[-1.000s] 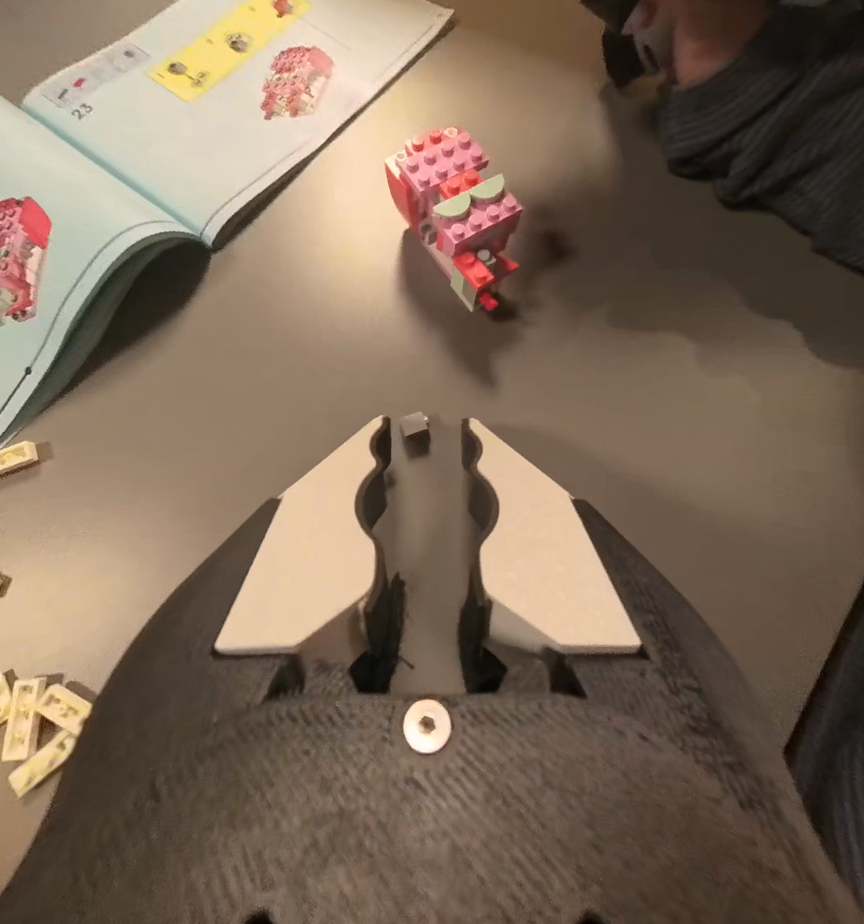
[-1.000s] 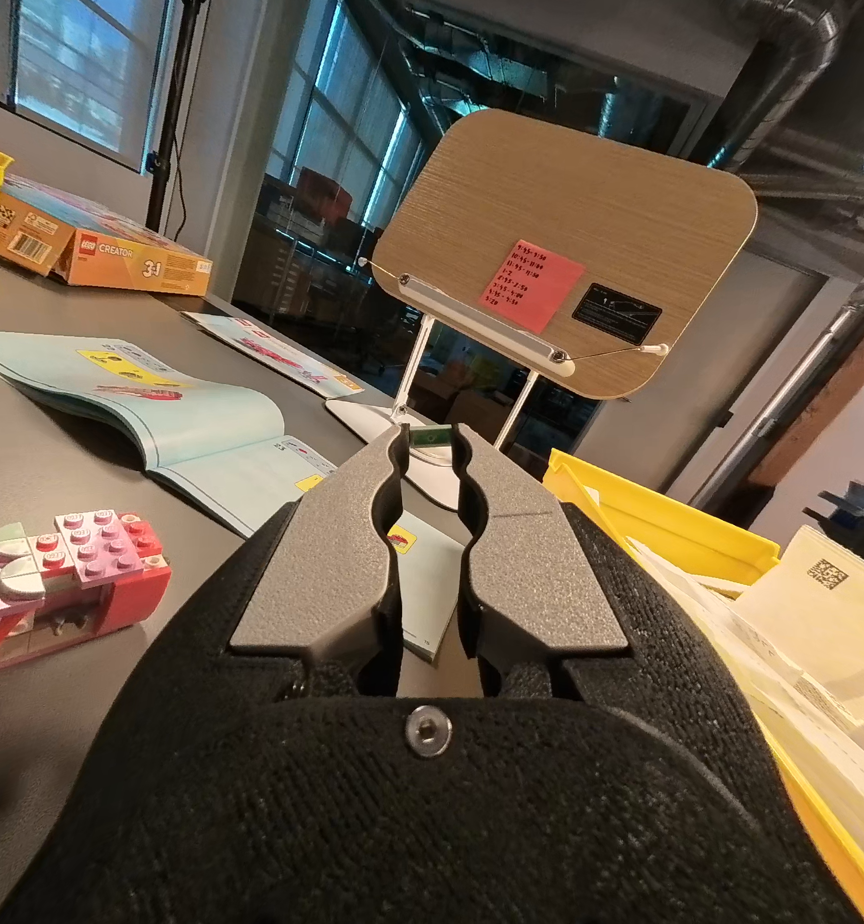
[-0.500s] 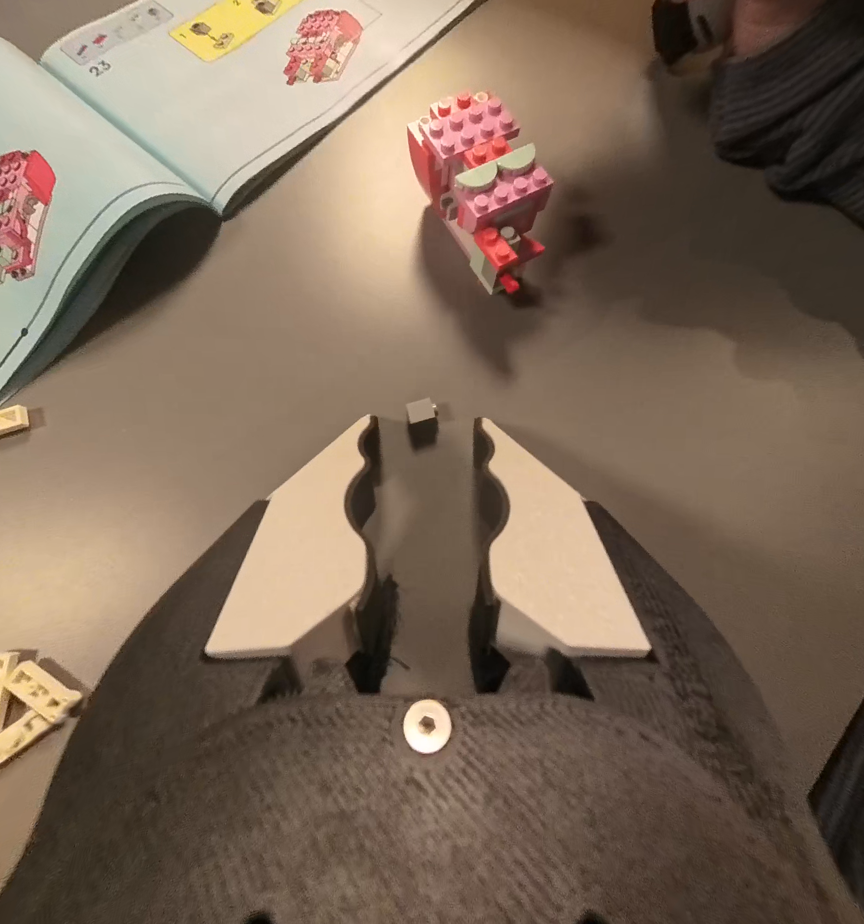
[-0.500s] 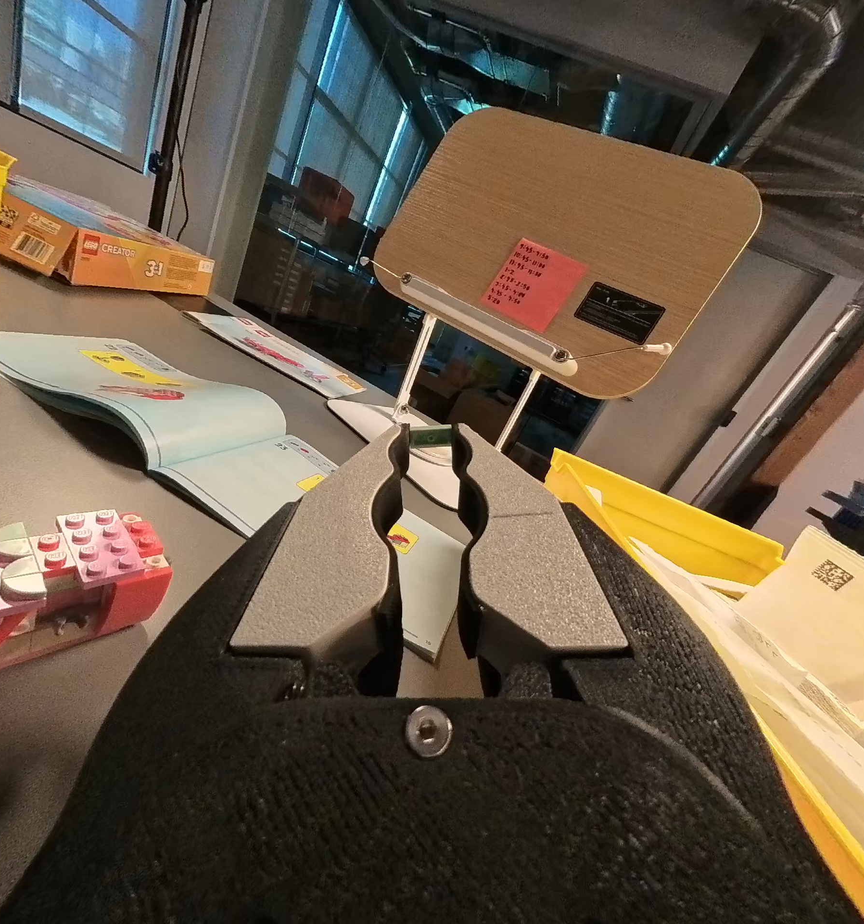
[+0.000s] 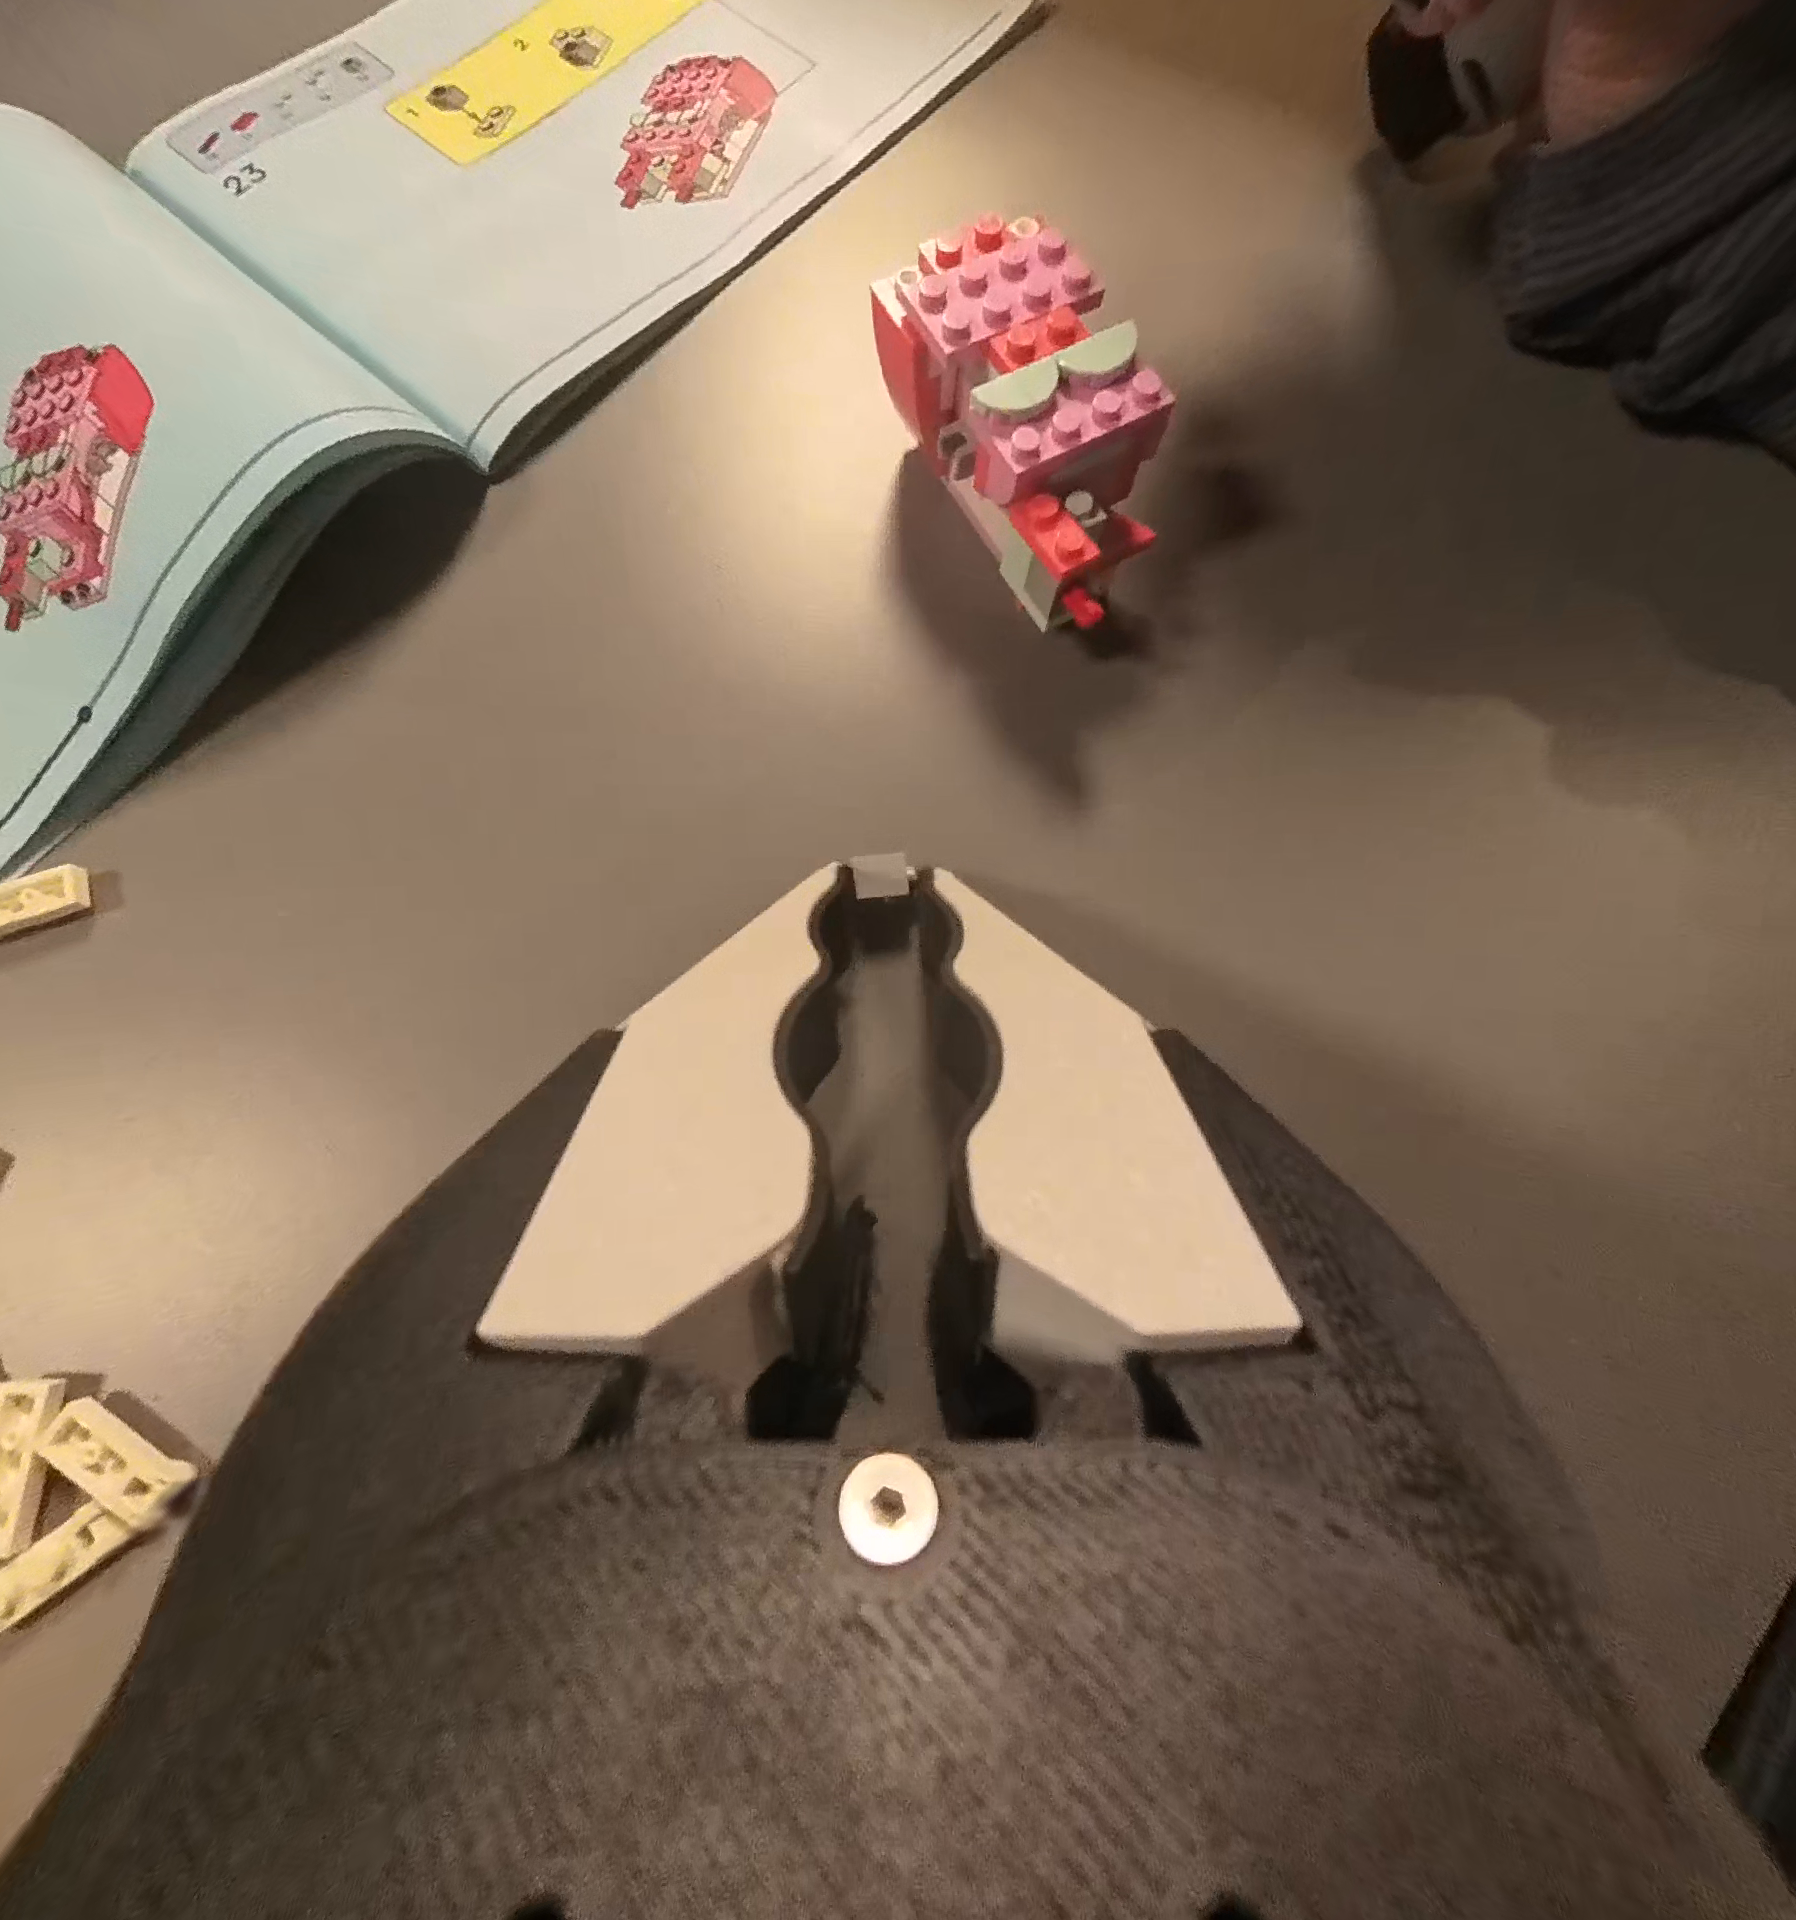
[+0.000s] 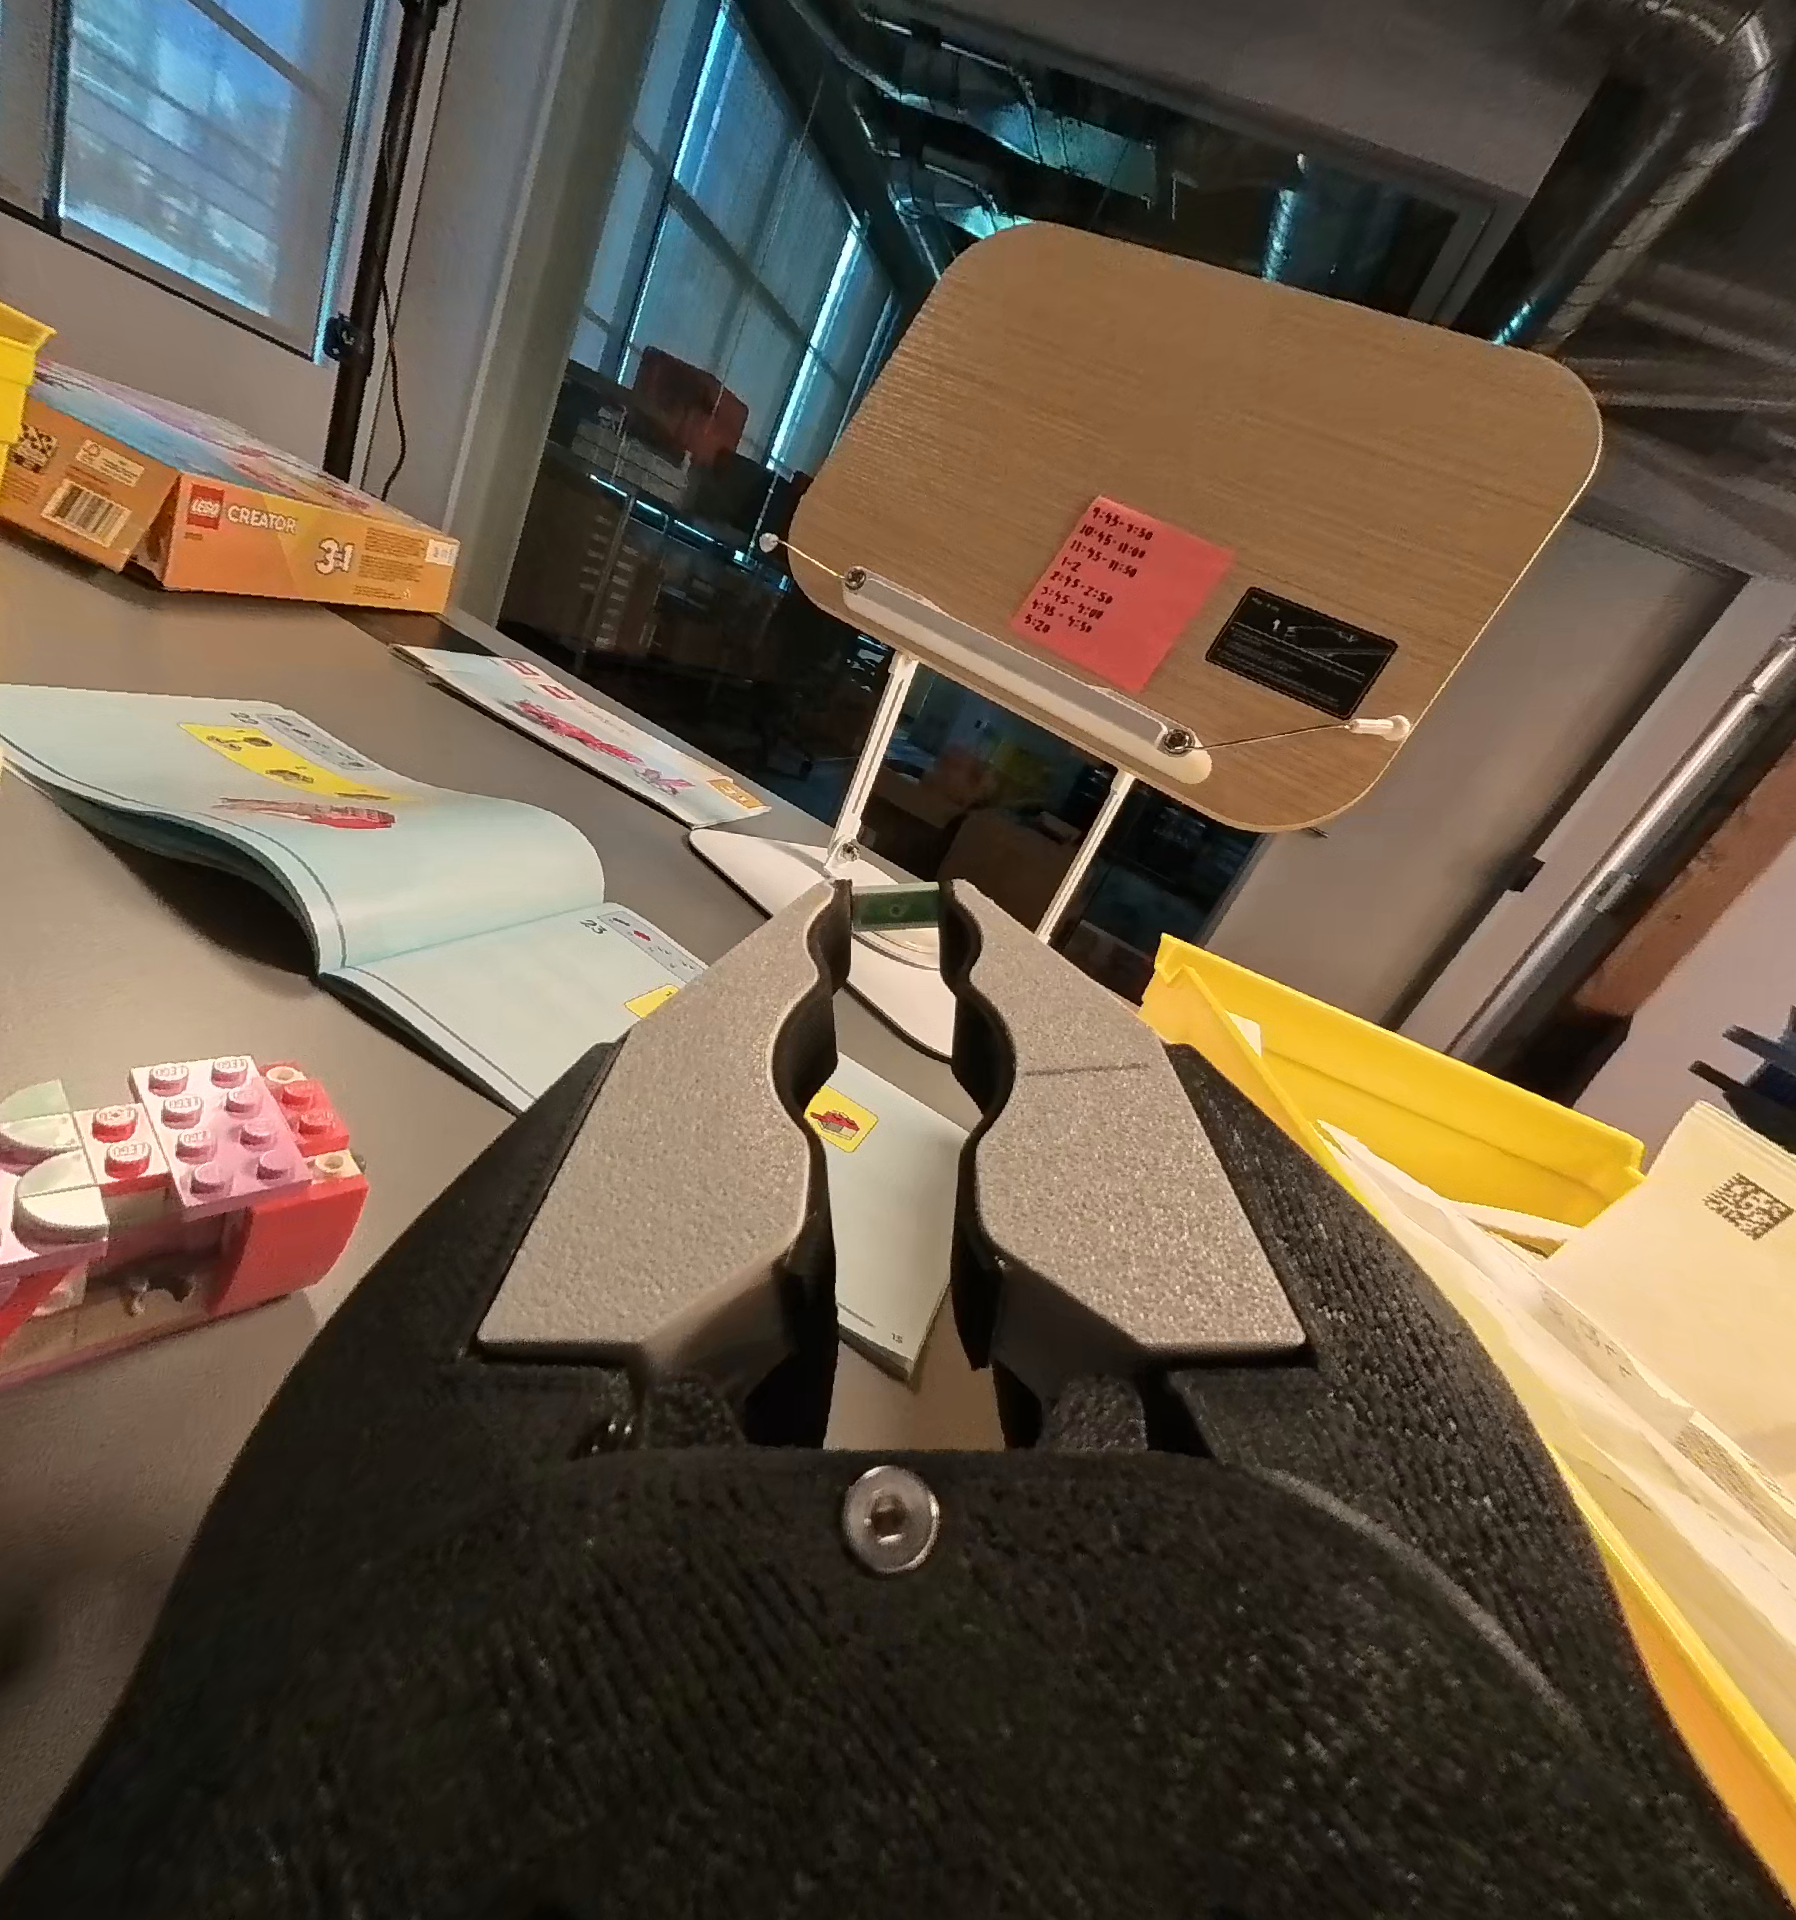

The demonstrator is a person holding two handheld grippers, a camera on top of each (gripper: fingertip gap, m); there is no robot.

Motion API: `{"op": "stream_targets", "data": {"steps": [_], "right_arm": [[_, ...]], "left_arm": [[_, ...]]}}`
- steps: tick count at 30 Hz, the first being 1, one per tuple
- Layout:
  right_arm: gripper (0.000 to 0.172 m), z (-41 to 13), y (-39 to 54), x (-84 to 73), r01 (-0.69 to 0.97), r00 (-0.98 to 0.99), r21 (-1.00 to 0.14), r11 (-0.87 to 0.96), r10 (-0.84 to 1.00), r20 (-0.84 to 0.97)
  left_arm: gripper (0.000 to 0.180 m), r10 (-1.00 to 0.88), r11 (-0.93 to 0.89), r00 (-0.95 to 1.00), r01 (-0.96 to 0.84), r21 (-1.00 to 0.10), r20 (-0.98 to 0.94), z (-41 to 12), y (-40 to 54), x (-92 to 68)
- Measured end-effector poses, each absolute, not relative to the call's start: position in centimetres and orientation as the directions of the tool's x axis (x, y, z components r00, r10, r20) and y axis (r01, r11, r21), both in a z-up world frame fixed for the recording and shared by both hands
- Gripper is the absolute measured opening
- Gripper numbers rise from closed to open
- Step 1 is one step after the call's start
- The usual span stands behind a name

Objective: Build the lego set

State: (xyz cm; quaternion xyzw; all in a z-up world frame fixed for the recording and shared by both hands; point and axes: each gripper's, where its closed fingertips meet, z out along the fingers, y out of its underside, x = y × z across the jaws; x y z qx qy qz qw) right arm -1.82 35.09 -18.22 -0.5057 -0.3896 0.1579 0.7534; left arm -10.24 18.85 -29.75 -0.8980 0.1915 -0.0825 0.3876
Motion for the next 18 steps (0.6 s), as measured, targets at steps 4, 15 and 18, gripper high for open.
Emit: {"op": "stream_targets", "data": {"steps": [4, 15, 18], "right_arm": [[0.015, -18.2, 35.1, -1.8, 0.154, 0.647, -0.885, 0.44, 0.632, 0.426], [0.015, -18.1, 35.2, -1.8, 0.153, 0.651, -0.884, 0.441, 0.629, 0.426], [0.015, -18.1, 35.2, -1.7, 0.151, 0.654, -0.885, 0.44, 0.627, 0.423]], "left_arm": [[0.01, -0.517, -0.644, 0.854, -0.433, -0.631, -0.058, -29.8, 18.2, -10.7], [0.01, -0.803, -0.592, 0.596, -0.802, 0.075, 0.029, -28.5, 14.6, -13.9], [0.01, -0.823, -0.543, 0.563, -0.82, 0.177, 0.082, -28.9, 13.4, -14.1]]}}
